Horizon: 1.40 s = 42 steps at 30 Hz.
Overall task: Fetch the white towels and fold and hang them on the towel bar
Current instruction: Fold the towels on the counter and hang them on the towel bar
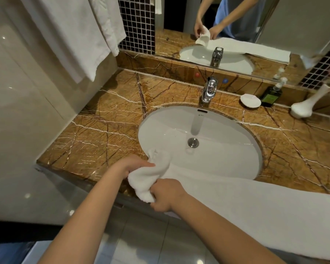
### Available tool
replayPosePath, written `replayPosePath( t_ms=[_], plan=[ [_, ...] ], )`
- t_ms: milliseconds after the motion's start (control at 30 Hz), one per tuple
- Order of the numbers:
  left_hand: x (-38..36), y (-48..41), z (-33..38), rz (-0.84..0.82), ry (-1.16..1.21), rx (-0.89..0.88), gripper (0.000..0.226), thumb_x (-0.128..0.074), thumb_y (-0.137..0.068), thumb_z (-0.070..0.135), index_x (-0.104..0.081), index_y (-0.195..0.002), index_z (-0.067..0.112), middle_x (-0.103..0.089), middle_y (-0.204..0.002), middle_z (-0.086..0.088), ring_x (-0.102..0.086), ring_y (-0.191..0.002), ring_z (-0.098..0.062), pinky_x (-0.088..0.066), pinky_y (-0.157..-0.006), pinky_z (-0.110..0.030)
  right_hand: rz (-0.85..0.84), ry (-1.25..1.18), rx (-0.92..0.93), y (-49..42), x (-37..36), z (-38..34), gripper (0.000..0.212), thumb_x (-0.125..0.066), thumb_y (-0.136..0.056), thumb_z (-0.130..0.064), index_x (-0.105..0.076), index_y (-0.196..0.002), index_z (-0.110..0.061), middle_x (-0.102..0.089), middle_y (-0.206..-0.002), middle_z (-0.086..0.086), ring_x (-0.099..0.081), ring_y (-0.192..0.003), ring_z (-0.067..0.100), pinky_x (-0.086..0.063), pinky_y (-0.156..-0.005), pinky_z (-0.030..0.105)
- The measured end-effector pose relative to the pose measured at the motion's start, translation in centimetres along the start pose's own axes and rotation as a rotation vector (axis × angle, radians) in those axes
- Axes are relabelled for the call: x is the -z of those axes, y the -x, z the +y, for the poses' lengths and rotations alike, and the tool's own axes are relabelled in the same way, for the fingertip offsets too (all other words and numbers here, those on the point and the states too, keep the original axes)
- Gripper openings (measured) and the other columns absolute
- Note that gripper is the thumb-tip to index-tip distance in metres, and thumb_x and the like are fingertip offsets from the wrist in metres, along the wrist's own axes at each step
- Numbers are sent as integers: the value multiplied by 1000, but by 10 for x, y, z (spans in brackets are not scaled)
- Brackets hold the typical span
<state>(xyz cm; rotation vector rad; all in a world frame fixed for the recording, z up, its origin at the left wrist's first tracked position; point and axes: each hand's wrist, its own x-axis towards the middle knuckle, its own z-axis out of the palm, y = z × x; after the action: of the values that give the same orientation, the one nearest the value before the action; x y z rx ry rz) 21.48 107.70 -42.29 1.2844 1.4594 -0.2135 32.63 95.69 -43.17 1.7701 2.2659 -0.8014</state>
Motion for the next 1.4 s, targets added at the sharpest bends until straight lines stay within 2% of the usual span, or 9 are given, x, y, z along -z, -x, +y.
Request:
replayPosePath(
  t_ms=[133,300,433,533,667,867,1033,1267,1400],
  plan=[
    [5,-3,-6,117,-22,-191,11,-69,-80,13,-66,-87,5,-58,-85,-9,-53,-73,-18,-39,-59,-25,-161,-316,-129,-14,24,13,27,-65,-80,-42,-57,-71,-18,-63,-87,4,-58,-81,22,-49,-68,33],
    [4,-2,-20,222,-59,-322,20,-68,-74,-2,-62,-78,17,-53,-68,2,-47,-65,-13,-40,-66,-26,470,-496,-388,-36,46,28,19,-51,-80,-13,-57,-98,-17,-62,-102,4,-60,-93,25,-46,-71,33],
    [6,-4,-28,288,-130,-339,26,-72,-73,1,-61,-83,22,-56,-72,5,-52,-70,-13,-41,-67,-25,374,-368,-313,-56,51,32,47,-56,-87,-14,-45,-133,-18,-50,-132,5,-54,-116,24,-47,-87,35],
    [12,-2,-32,404,-247,-309,15,-72,-76,6,-67,-82,19,-58,-74,8,-54,-75,-13,-41,-69,-25,185,-262,-384,-71,48,31,38,-59,-86,-16,-55,-124,-15,-58,-124,4,-56,-116,25,-47,-88,33],
    [21,4,-46,492,-123,-321,19,-63,-84,3,-66,-72,18,-58,-69,11,-54,-69,-14,-40,-61,-24,246,-264,-357,-79,52,24,29,-51,-82,-7,-67,-103,-19,-62,-115,0,-58,-109,22,-43,-77,26],
    [27,22,-61,37,36,-133,21,-53,-95,20,-63,-80,8,-62,-52,1,-39,-32,-6,-26,-32,-16,136,-209,-378,-102,53,19,18,-54,-85,-14,-64,-100,-17,-61,-112,3,-58,-105,24,-42,-76,28],
    [18,21,-64,45,33,-45,51,-45,-93,54,-63,-83,7,-63,-49,0,-47,-30,-7,-30,-31,-13,250,-290,-455,-114,41,19,14,-51,-86,-17,-62,-94,-16,-61,-112,9,-58,-105,29,-41,-74,29],
    [28,19,-66,92,28,38,14,-56,-92,11,-58,-82,1,-66,-67,-13,-56,-35,-11,-44,-35,-18,387,-504,-413,-120,47,15,3,-58,-81,-22,-57,-82,-25,-60,-90,-4,-59,-93,22,-42,-71,27],
    [40,15,-82,248,-66,49,14,-60,-76,10,-68,-65,5,-68,-53,-5,-60,-45,-17,-54,-58,-26,409,-501,-411,-120,45,14,15,-55,-85,-22,-64,-98,-20,-63,-102,-1,-58,-100,21,-42,-74,29]
  ],
)
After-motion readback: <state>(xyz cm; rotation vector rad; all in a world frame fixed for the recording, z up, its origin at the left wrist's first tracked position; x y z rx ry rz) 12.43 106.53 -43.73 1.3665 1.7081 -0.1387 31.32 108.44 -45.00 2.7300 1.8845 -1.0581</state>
